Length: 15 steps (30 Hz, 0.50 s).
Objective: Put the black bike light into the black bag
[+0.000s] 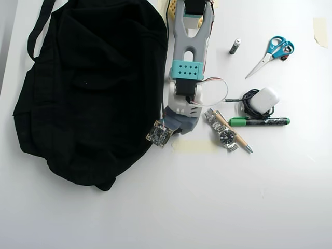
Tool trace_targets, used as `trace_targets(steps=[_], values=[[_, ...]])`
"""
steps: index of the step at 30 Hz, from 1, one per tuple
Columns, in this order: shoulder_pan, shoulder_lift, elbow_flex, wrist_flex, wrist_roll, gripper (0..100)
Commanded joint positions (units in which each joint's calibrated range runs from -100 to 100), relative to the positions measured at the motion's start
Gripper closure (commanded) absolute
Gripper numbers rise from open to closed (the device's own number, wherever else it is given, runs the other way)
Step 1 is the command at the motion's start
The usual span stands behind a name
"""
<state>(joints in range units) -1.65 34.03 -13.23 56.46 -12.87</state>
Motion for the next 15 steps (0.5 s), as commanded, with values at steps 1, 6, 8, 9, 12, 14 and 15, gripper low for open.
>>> trace_targets(steps=[1, 6, 8, 9, 12, 14, 15], values=[[-1.12, -1.75, -3.31, 0.31, 0.44, 98], [-1.49, -2.41, -4.12, 0.39, 0.49, 98], [-1.49, -3.32, -4.92, 1.25, 1.39, 98], [-1.42, -3.65, -5.37, 1.94, 1.60, 98], [-1.42, -4.82, -8.61, 6.08, 1.80, 98], [-1.42, -5.73, -10.85, 8.66, 1.80, 98], [-1.42, -6.23, -12.02, 10.04, 1.86, 98]])
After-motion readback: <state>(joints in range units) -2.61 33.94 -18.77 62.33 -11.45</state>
